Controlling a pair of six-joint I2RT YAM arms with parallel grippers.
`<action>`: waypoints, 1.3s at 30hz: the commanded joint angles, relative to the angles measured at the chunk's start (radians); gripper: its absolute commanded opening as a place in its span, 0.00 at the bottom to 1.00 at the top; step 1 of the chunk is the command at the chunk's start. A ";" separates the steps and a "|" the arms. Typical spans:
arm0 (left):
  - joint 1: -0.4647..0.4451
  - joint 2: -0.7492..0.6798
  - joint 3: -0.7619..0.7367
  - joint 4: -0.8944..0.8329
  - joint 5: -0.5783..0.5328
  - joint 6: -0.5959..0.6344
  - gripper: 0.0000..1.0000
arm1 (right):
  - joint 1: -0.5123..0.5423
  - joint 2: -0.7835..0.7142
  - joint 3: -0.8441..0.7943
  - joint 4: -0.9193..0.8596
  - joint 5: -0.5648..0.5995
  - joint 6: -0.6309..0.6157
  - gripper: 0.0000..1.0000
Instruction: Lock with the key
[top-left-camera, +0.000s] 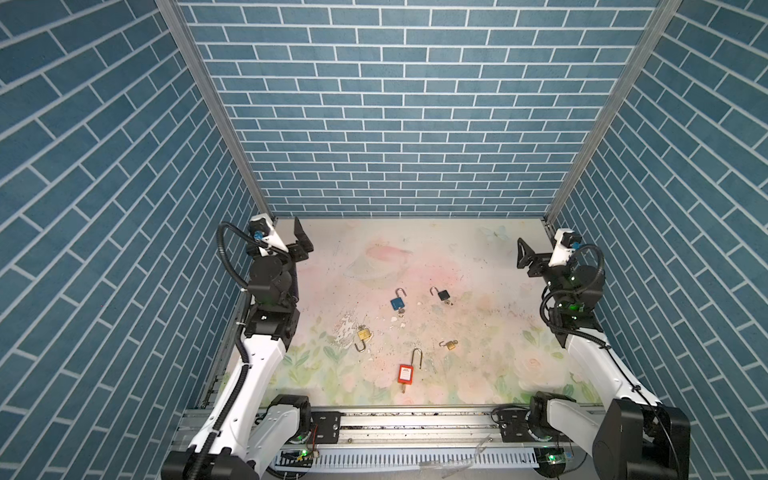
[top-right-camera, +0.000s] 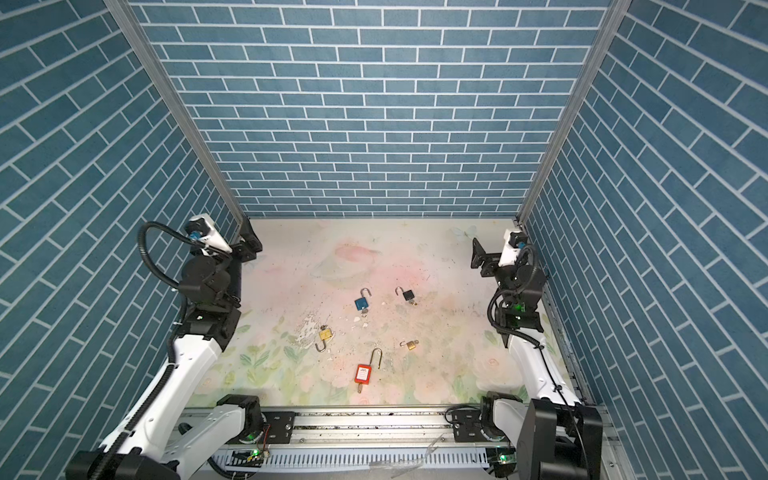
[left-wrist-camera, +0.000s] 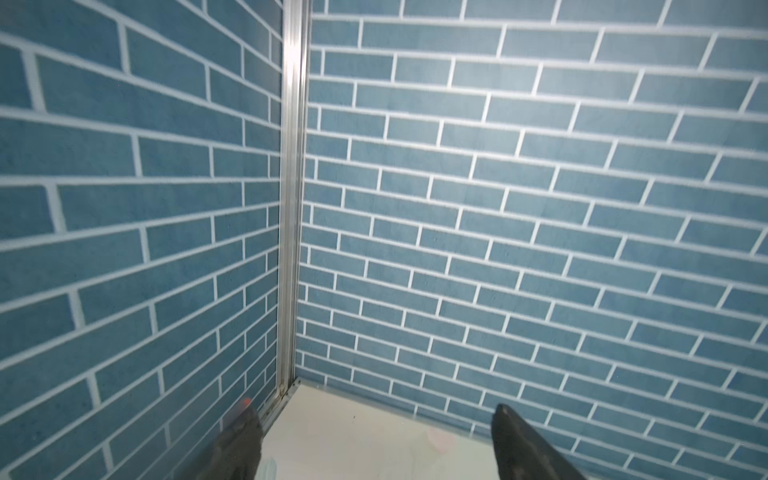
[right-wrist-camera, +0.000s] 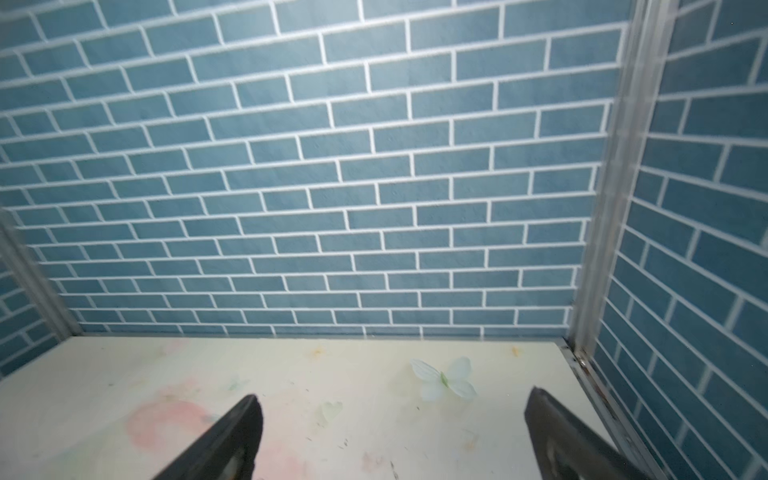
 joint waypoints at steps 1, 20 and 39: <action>0.005 0.021 0.134 -0.261 -0.045 -0.121 0.87 | -0.012 -0.023 0.049 -0.081 -0.138 0.114 0.99; -0.007 0.019 0.272 -0.533 0.367 -0.342 0.87 | -0.091 0.052 0.101 0.054 -0.327 0.701 0.99; -0.154 0.381 0.402 -1.111 0.301 -0.488 0.87 | -0.064 0.271 0.148 -0.452 -0.363 0.537 0.88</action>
